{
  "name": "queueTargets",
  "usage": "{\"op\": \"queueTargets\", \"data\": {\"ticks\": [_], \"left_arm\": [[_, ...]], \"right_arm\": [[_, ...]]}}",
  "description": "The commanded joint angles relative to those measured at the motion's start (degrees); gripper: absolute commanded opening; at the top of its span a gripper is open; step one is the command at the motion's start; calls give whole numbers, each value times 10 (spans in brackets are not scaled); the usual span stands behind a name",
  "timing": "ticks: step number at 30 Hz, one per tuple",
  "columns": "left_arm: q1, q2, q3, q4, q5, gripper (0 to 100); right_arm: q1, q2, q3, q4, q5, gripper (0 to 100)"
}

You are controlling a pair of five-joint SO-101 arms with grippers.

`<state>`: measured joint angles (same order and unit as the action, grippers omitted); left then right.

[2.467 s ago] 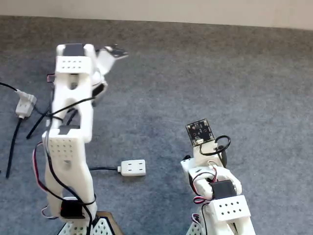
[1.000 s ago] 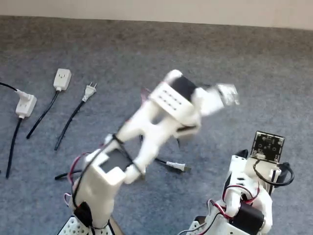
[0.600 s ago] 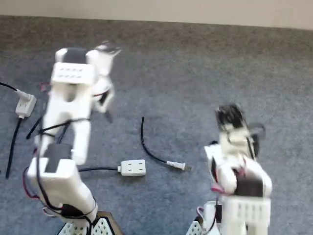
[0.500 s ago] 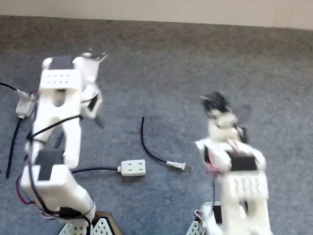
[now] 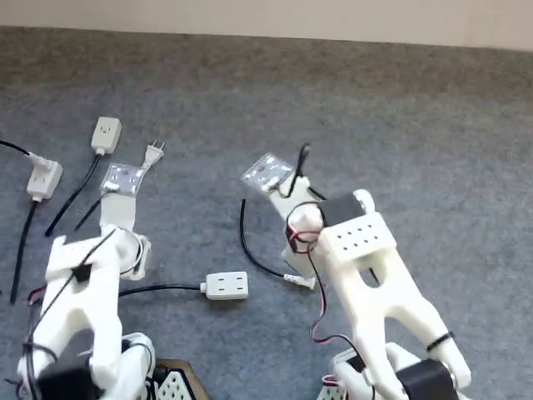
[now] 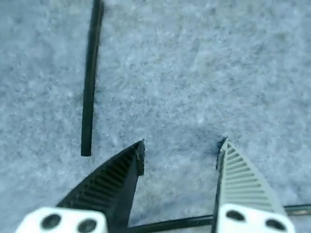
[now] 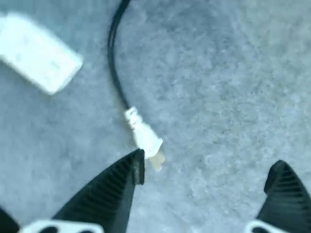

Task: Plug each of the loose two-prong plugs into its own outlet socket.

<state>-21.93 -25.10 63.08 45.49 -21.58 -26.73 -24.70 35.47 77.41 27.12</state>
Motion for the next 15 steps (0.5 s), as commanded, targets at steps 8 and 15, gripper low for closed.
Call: {"op": "queueTargets", "data": {"ticks": [8, 15], "left_arm": [[-18, -44, 57, -50, -4, 252], [-18, -44, 58, -51, -4, 252]], "right_arm": [[-84, 164, -82, -9, 109, 263], [-90, 221, -76, -65, 107, 263]]}}
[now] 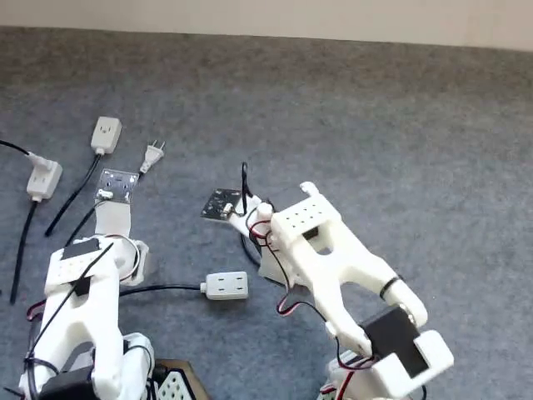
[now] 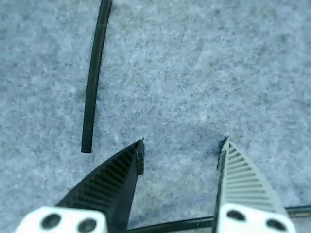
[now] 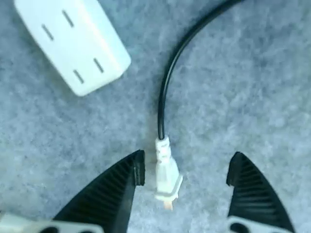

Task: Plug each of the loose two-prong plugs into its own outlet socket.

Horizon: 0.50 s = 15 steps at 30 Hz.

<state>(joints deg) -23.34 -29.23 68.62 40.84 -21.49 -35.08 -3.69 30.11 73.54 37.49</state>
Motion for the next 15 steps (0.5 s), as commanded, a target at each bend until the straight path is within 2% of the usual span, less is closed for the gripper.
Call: {"op": "queueTargets", "data": {"ticks": [1, 7, 11, 15], "left_arm": [[-4, -3, 2, -4, -5, 252], [-3, -3, 3, -7, -5, 252], [-3, -3, 3, -7, -5, 252], [-3, -3, 3, -7, -5, 252]], "right_arm": [[-7, 19, -22, -29, 2, 262], [-6, 36, -21, -28, -8, 259], [2, 36, -2, -33, 29, 259], [4, 36, 44, -85, 40, 259]]}}
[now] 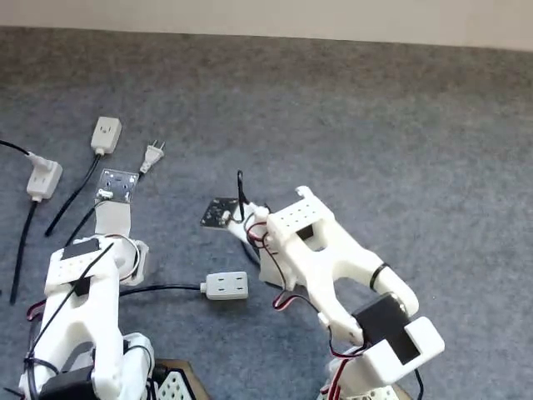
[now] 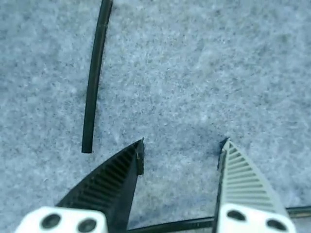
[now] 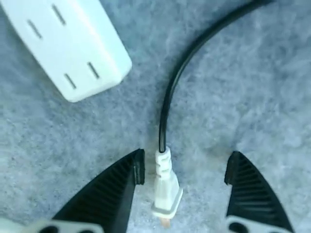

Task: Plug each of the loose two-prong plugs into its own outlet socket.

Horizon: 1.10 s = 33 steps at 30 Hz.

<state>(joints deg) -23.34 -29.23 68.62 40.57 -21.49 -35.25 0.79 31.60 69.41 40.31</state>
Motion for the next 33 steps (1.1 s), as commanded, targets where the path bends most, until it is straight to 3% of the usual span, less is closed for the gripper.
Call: {"op": "queueTargets", "data": {"ticks": [1, 7, 11, 33], "left_arm": [[-3, -3, 3, -4, -5, 252], [-3, -3, 3, -4, -5, 252], [-3, -3, 4, -4, -5, 252], [6, -2, 5, -4, -5, 252]], "right_arm": [[6, -10, 40, -56, 12, 259], [22, -11, 57, -68, 33, 258], [49, -11, 58, -68, 59, 197], [49, -7, 59, -30, 94, 174]]}}
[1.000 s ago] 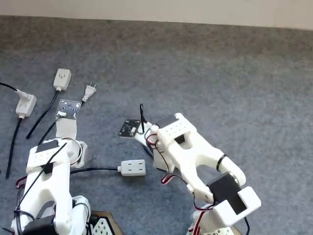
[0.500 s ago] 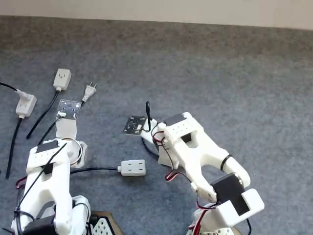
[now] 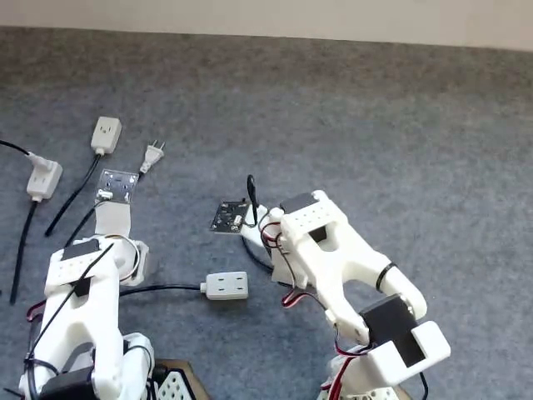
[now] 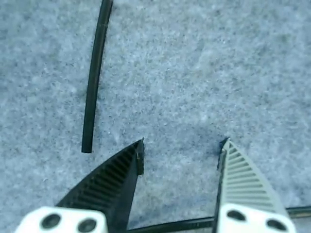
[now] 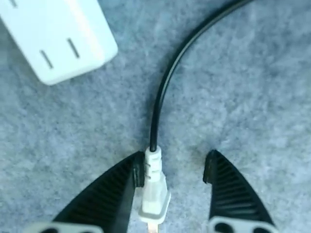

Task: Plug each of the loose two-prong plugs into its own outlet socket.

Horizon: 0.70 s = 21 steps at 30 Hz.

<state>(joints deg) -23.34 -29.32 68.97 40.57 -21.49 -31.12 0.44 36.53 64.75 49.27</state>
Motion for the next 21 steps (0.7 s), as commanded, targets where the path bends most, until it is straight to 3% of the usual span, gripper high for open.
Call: {"op": "queueTargets", "data": {"ticks": [1, 5, 13, 17, 21], "left_arm": [[6, -1, 1, -4, -5, 252], [6, -1, 1, -4, -5, 252], [6, -1, 1, -4, -5, 252], [7, -1, 1, -5, -5, 252], [5, -6, -28, -2, -51, 255]], "right_arm": [[7, -4, 10, 16, 4, 154], [6, -4, 11, 16, 4, 10], [5, -10, -7, 44, -18, 4], [4, -36, -141, 121, -98, 4], [-35, -63, -318, 207, -113, 4]]}}
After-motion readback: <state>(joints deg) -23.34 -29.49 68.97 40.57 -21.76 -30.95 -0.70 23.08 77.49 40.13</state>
